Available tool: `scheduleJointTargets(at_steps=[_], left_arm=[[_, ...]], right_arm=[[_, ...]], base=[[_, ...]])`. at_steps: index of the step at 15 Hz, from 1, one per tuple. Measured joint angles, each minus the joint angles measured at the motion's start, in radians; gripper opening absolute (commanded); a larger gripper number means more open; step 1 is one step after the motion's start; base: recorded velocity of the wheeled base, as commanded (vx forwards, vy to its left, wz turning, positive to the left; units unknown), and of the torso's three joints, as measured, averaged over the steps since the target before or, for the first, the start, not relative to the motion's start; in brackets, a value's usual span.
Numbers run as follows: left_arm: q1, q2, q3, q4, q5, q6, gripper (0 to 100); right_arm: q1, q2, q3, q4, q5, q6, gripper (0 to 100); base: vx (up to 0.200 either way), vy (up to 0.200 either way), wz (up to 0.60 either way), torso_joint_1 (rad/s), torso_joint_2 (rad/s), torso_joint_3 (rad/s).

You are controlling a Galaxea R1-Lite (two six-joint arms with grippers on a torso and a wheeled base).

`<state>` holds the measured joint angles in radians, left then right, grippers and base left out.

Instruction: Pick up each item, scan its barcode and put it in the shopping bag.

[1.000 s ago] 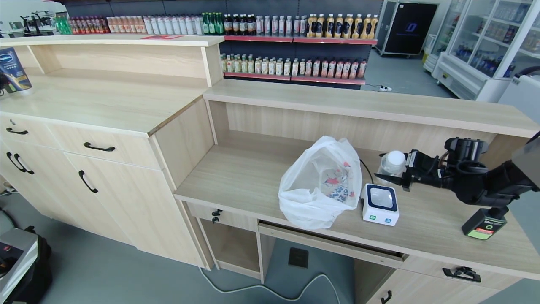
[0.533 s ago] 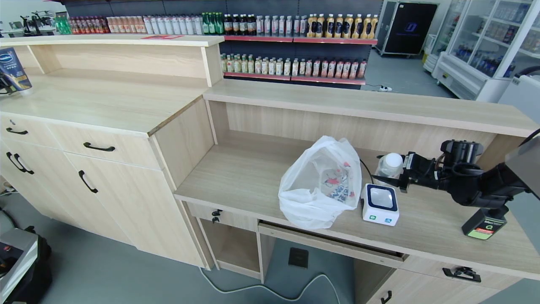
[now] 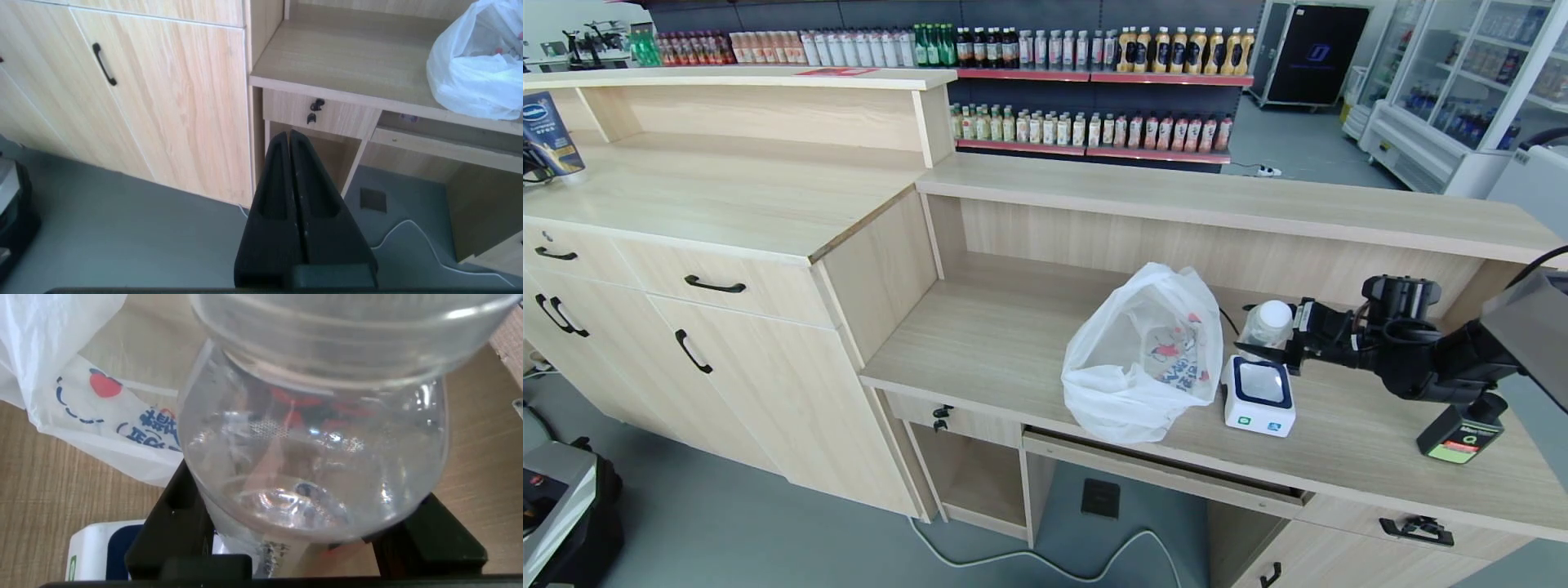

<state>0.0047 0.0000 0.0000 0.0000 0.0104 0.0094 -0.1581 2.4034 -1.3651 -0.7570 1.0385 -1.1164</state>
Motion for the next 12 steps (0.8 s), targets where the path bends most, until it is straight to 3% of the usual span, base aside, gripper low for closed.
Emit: scheduleJointTargets(at_steps=[12], left_arm=[[0.000, 0.000, 0.000, 0.000, 0.000, 0.000, 0]], right_arm=[[-0.001, 0.050, -0.059, -0.002, 0.008, 0.003, 0]], base=[[0.000, 0.000, 0.00, 0.000, 0.00, 0.000]])
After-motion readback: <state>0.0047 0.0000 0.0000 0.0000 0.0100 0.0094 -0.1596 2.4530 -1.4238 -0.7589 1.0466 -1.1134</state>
